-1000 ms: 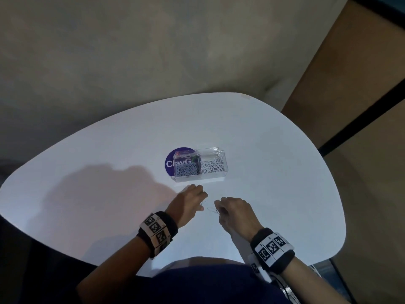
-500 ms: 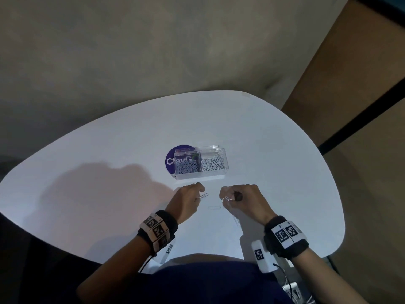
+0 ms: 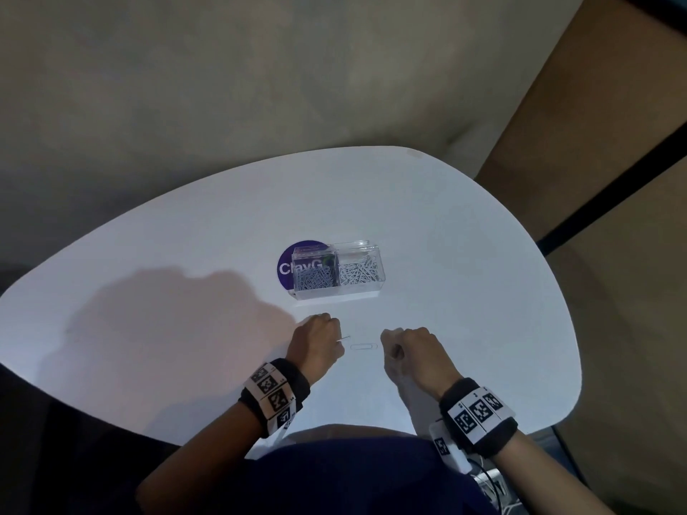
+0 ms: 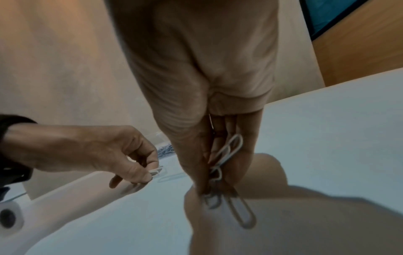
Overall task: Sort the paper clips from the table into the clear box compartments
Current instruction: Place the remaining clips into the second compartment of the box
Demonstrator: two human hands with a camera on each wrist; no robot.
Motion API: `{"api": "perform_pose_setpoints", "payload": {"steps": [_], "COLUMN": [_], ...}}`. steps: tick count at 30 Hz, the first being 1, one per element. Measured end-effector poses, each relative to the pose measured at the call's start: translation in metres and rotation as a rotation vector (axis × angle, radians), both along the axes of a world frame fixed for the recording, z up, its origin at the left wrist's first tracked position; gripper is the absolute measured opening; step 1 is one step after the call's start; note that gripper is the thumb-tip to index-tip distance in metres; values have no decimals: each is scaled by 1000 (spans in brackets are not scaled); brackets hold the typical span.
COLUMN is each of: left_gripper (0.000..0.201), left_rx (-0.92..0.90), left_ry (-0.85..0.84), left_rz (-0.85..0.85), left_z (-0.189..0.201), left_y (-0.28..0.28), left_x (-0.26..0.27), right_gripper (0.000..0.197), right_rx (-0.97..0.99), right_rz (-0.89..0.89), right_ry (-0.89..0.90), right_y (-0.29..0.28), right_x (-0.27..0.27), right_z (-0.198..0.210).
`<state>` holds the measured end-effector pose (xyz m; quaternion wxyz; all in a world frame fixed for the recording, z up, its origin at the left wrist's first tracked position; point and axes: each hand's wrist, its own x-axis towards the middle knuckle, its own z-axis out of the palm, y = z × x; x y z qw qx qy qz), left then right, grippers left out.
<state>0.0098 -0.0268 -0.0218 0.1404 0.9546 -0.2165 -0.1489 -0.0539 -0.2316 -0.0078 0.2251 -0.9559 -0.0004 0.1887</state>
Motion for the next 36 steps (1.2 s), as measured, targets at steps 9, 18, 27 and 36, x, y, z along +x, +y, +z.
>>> {"api": "perform_pose_setpoints", "payload": {"steps": [9, 18, 27, 36], "left_gripper": [4, 15, 12, 9], "left_rx": [-181, 17, 173, -48], "left_ry": [78, -15, 47, 74], "left_rz": [-156, -255, -336, -195], "left_z": [2, 5, 17, 24], "left_y": [2, -19, -29, -19], "left_x": [4, -8, -3, 5], "right_gripper": [21, 9, 23, 8], "right_rx": [31, 184, 92, 69], "right_rz": [15, -84, -34, -94], "right_ry": [12, -126, -272, -398], "right_y": [6, -3, 19, 6], "right_x": [11, 46, 131, 112], "right_z": [-2, 45, 64, 59]}}
